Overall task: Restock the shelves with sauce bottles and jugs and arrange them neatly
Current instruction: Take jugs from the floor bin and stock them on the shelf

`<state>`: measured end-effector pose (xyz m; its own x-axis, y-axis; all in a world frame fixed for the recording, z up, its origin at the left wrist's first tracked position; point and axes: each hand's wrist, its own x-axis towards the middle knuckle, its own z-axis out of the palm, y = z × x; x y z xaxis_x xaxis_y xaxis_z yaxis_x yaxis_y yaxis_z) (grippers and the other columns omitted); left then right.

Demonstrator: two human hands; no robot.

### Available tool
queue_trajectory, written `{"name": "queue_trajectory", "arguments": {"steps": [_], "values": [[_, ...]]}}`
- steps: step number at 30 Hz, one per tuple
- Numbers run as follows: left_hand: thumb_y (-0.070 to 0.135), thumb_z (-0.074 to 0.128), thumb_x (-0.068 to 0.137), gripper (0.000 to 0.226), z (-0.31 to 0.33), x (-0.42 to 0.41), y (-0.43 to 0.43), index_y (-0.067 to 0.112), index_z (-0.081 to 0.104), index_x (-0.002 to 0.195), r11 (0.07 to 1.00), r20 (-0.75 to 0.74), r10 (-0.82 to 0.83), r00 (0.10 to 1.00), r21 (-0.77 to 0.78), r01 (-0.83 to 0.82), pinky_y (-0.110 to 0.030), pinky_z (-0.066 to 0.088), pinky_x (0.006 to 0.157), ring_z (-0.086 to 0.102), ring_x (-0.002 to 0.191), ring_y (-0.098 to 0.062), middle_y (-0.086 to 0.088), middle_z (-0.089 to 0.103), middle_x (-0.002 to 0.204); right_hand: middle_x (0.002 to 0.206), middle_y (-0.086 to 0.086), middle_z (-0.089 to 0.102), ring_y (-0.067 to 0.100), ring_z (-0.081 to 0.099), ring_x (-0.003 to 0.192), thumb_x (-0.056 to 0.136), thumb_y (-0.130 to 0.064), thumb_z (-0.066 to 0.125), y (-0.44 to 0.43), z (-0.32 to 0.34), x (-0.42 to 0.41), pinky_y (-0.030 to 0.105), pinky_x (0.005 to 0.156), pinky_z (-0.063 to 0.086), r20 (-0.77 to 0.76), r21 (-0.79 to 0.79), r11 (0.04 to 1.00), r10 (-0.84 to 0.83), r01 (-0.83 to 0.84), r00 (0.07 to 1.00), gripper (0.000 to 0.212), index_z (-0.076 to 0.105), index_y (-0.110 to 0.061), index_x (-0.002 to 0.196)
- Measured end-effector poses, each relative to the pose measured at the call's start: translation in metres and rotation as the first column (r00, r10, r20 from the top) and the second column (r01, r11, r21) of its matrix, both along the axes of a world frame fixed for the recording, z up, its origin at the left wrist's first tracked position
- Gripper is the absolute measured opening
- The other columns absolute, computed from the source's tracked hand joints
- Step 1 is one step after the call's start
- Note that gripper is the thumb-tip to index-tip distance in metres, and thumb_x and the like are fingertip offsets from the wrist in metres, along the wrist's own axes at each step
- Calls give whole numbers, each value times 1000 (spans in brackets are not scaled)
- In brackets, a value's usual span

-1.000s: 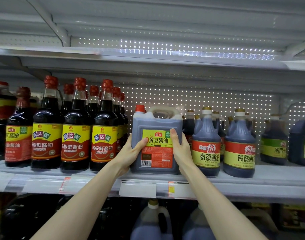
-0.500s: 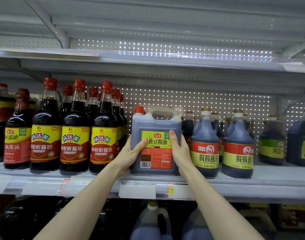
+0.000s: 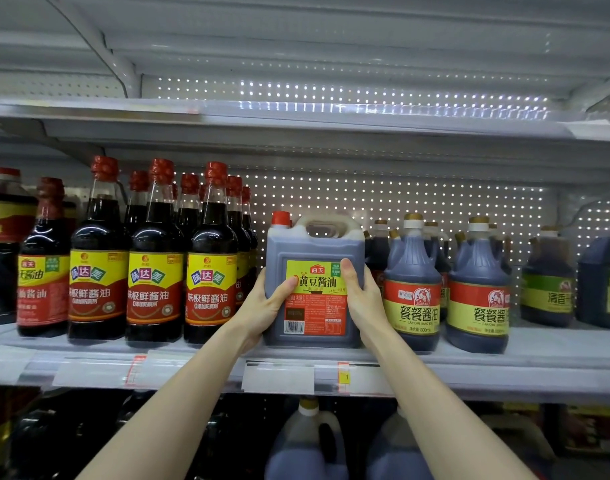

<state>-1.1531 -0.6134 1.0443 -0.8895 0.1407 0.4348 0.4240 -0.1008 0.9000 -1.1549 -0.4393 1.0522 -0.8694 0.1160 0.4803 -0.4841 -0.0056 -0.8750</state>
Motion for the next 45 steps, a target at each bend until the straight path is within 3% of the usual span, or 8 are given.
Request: {"name": "queue_trajectory", "arguments": {"steps": [15, 23, 26, 30, 32, 34, 38, 45], "values": [[33, 59, 91, 46, 0, 0, -2, 30, 39, 132, 1000, 28, -3, 1000, -21, 4, -23, 56, 64, 71, 90, -13, -1, 70, 108, 111, -4, 66, 10, 65, 94, 91, -53, 49, -1, 0, 1, 21, 66, 51, 9, -7, 1000, -4, 4, 1000, 55, 42, -30, 140], [35, 61, 89, 50, 4, 2, -4, 27, 40, 135, 999, 38, 36, 999, -38, -35, -28, 56, 71, 69, 96, -16, -3, 68, 112, 117, 1, 65, 11, 64, 94, 93, -50, 49, -3, 5, 6, 23, 67, 51, 19, 35, 999, -34, 33, 999, 52, 40, -29, 140], [40, 65, 84, 64, 8, 10, -6, 22, 40, 140, 995, 40, 85, 996, -56, -83, -29, 55, 78, 66, 102, -17, -2, 66, 118, 134, 1, 56, 16, 60, 110, 95, -48, 49, -2, 7, 19, 26, 78, 51, 15, 81, 995, -53, 51, 998, 58, 32, -30, 147], [65, 72, 61, 106, 22, 40, -9, 21, 32, 148, 964, -10, 228, 974, -139, -228, -46, 47, 99, 53, 123, -22, -3, 49, 143, 148, -3, 38, 19, 38, 136, 95, -45, 51, 4, 15, 50, 33, 103, 41, -15, 140, 983, -122, 123, 992, 68, 21, -25, 153], [54, 72, 74, 93, 28, 56, -8, 17, 31, 148, 962, -34, 247, 968, -106, -250, -43, 47, 98, 51, 121, -20, -4, 45, 145, 155, 4, 32, 21, 33, 141, 94, -44, 54, 6, 19, 65, 36, 111, 35, -32, 164, 975, -144, 148, 989, 70, 21, -23, 153], [41, 67, 85, 76, 32, 73, -9, 15, 33, 147, 959, -67, 249, 966, -120, -256, -41, 46, 98, 49, 118, -18, -5, 44, 144, 154, 6, 34, 20, 37, 138, 94, -41, 55, 7, 24, 88, 29, 105, 37, -47, 180, 968, -172, 178, 984, 69, 24, -20, 152], [44, 69, 83, 72, 31, 116, -14, 16, 39, 143, 951, -140, 230, 963, -176, -253, -45, 46, 101, 49, 124, -22, -7, 48, 141, 147, 5, 44, 9, 45, 122, 95, -37, 56, 11, 26, 138, 22, 89, 37, -85, 196, 959, -191, 204, 978, 63, 32, -17, 150], [41, 68, 84, 65, 18, 214, -17, 19, 43, 140, 938, -231, 212, 950, -227, -264, -28, 42, 92, 52, 115, -15, 1, 55, 125, 134, 5, 56, 14, 52, 120, 94, -36, 60, 17, 17, 217, 28, 99, 42, -112, 236, 948, -193, 215, 975, 56, 44, -16, 143]]}}
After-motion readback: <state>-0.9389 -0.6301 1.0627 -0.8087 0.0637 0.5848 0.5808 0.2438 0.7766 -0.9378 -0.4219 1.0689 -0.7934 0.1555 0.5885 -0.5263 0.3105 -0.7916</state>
